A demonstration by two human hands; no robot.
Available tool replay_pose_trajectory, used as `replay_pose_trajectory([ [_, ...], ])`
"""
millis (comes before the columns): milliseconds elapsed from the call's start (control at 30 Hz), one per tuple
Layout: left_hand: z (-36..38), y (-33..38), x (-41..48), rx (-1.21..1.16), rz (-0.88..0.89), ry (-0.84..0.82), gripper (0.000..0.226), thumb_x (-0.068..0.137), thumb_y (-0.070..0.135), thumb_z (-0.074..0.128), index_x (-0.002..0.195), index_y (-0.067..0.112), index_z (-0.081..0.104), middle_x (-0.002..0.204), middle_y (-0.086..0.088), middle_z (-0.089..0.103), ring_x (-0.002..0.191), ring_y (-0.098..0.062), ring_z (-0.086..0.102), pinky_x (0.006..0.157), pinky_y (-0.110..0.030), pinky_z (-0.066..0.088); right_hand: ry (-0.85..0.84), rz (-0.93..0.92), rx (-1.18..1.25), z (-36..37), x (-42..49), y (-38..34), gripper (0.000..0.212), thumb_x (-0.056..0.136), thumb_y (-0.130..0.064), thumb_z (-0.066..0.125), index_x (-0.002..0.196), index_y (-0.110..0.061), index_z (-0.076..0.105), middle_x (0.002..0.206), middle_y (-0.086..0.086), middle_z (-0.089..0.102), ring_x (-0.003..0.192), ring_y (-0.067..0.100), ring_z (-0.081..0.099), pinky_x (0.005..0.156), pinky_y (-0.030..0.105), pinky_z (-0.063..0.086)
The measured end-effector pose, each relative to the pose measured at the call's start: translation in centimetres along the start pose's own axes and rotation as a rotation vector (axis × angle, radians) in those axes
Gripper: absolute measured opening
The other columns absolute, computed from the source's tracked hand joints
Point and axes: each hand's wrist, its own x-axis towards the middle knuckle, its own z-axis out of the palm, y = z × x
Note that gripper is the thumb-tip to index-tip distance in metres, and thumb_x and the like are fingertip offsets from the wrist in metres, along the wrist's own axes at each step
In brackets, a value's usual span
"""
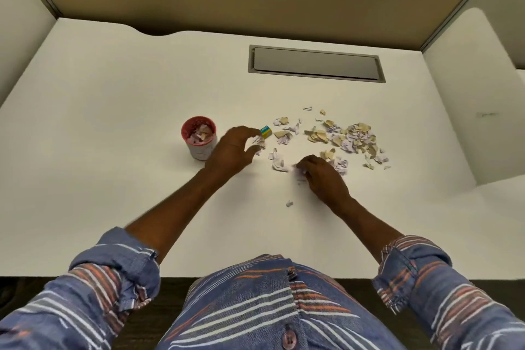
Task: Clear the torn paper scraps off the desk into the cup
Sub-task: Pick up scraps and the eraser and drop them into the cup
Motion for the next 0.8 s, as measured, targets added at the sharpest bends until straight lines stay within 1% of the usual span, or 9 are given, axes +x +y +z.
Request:
replay_pose_trajectory([
  [67, 2.2, 0.5, 0.3, 0.057, -0.026, -0.112, 0.059, 0.087, 0.032, 0.071, 0.138, 0.011, 0.052, 0.139, -0.01, 0.053, 0.131, -0.027, 0.047, 0.111, -0.031, 0.031, 0.082, 0.067, 0.017, -0.5, -0.8, 1.4, 0.027, 0.093, -0.001, 0.055, 0.115, -0.008, 0.069, 0.124, 0.008, 0.065, 0.111, 0.03, 0.062, 0.086, 0.038, 0.054],
  [133, 4.2, 1.1, 0.7, 0.098, -0.061, -0.199, 0.075, 0.084, 0.044, 0.072, 0.146, 0.015, 0.043, 0.154, -0.009, 0.036, 0.146, -0.027, 0.027, 0.121, -0.035, 0.019, 0.14, 0.143, 0.04, -1.2, -1.7, 3.2, 0.029, 0.094, -0.007, 0.059, 0.122, -0.01, 0.067, 0.132, 0.008, 0.062, 0.119, 0.031, 0.059, 0.094, 0.039, 0.053],
  [267, 7.5, 1.7, 1.2, 0.176, -0.165, -0.324, 0.092, 0.077, 0.064, 0.068, 0.153, 0.031, 0.029, 0.165, -0.003, 0.006, 0.152, -0.031, 0.0, 0.124, -0.045, 0.009, 0.072, 0.198, 0.073, -2.1, -3.1, 6.4, 0.05, 0.095, -0.03, 0.065, 0.14, -0.012, 0.054, 0.153, 0.011, 0.044, 0.142, 0.031, 0.04, 0.116, 0.041, 0.038],
  [367, 9.4, 2.2, 0.8, 0.214, -0.206, -0.379, 0.095, 0.074, 0.07, 0.065, 0.153, 0.035, 0.027, 0.165, -0.007, 0.004, 0.152, -0.032, -0.005, 0.124, -0.046, 0.007, 0.008, 0.2, 0.057, -1.9, -3.6, 7.4, 0.073, 0.092, -0.047, 0.066, 0.151, -0.012, 0.04, 0.162, 0.016, 0.028, 0.15, 0.031, 0.025, 0.123, 0.042, 0.027],
  [500, 11.4, 3.0, -0.4, 0.184, -0.082, -0.404, 0.095, 0.074, 0.071, 0.065, 0.152, 0.031, 0.03, 0.165, -0.006, 0.006, 0.153, -0.023, -0.006, 0.124, -0.04, 0.005, -0.103, 0.144, 0.075, -1.2, -3.4, 7.4, 0.089, 0.088, -0.054, 0.067, 0.158, -0.019, 0.024, 0.166, 0.014, 0.016, 0.153, 0.032, 0.016, 0.125, 0.044, 0.022],
  [567, 12.1, 3.5, -1.4, 0.16, -0.013, -0.416, 0.097, 0.072, 0.069, 0.068, 0.152, 0.029, 0.031, 0.165, -0.004, 0.009, 0.153, -0.02, -0.003, 0.124, -0.037, 0.007, -0.167, 0.086, 0.076, -0.9, -3.1, 7.2, 0.085, 0.092, -0.05, 0.064, 0.159, -0.022, 0.019, 0.167, 0.013, 0.012, 0.154, 0.032, 0.014, 0.125, 0.045, 0.022],
  [633, 12.7, 3.8, -2.4, 0.164, 0.063, -0.415, 0.096, 0.072, 0.065, 0.071, 0.151, 0.026, 0.034, 0.164, -0.003, 0.014, 0.153, -0.021, 0.003, 0.123, -0.036, 0.011, -0.192, 0.02, 0.03, -0.5, -2.9, 6.7, 0.071, 0.099, -0.038, 0.057, 0.158, -0.022, 0.02, 0.166, 0.014, 0.016, 0.153, 0.033, 0.017, 0.122, 0.047, 0.027],
  [700, 13.1, 3.8, -3.3, 0.183, 0.133, -0.41, 0.086, 0.076, 0.058, 0.072, 0.148, 0.023, 0.041, 0.163, -0.004, 0.02, 0.152, -0.022, 0.009, 0.123, -0.034, 0.015, -0.177, -0.055, -0.036, 0.0, -3.0, 6.1, 0.06, 0.103, -0.021, 0.05, 0.157, -0.022, 0.026, 0.164, 0.015, 0.023, 0.15, 0.033, 0.023, 0.117, 0.046, 0.035],
  [800, 13.2, 4.0, -4.4, 0.133, 0.151, -0.372, 0.061, 0.085, 0.043, 0.071, 0.139, 0.02, 0.054, 0.157, -0.006, 0.034, 0.148, -0.024, 0.023, 0.12, -0.032, 0.023, -0.174, -0.093, -0.051, 0.5, -3.7, 5.5, 0.063, 0.096, -0.002, 0.052, 0.154, -0.022, 0.035, 0.161, 0.015, 0.03, 0.148, 0.032, 0.029, 0.108, 0.044, 0.046],
])
